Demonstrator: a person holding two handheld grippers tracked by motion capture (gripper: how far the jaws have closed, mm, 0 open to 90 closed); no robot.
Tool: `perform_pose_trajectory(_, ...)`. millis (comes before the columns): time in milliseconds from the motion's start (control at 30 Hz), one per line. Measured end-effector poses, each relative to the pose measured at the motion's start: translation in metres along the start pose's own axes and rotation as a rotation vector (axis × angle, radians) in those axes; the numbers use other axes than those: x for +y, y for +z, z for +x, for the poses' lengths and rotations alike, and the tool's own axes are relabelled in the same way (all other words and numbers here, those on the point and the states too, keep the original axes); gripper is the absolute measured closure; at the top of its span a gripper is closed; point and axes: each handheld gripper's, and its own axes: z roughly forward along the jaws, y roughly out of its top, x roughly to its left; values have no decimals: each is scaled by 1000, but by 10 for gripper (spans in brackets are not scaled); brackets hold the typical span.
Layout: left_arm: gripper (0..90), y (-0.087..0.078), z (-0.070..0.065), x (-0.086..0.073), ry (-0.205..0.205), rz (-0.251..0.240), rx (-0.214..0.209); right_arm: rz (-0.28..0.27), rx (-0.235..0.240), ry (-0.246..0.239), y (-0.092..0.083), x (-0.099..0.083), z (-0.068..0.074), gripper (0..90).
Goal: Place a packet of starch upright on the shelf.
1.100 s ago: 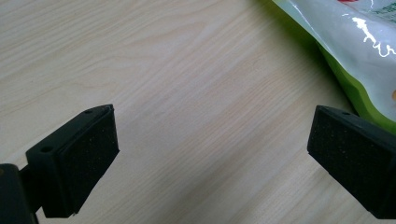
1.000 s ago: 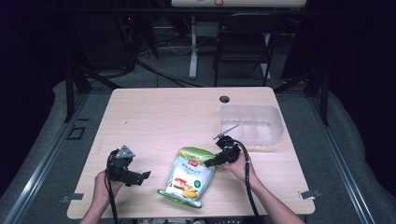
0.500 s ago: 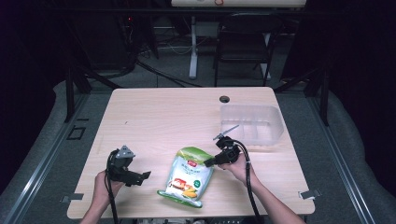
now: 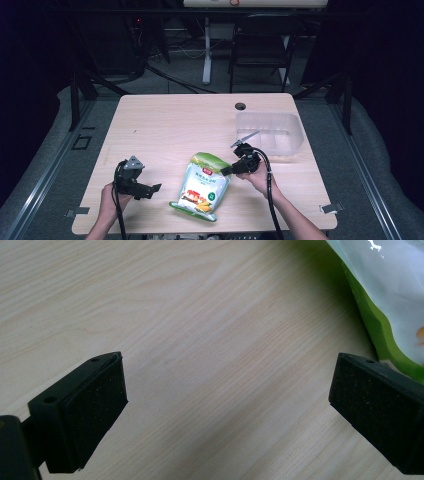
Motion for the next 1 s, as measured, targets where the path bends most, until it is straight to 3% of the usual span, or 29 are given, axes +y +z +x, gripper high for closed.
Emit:
perform_pose_trajectory(67, 20, 0, 0, 0, 0, 0, 0, -32, -1, 14, -3, -1, 0, 881)
perform_pose_trajectory(100, 20, 0, 0, 0, 0, 1, 0, -20, -2, -2, -6, -1, -1, 882)
perform_pose_trajectory(467, 20, 0, 0, 0, -1, -1, 1, -51, -17, -5, -26, -5, -1, 900)
perform_pose_trajectory(1000, 20, 0, 0, 0, -1, 2, 2, -109, -51, 23, -56, -14, 0, 900)
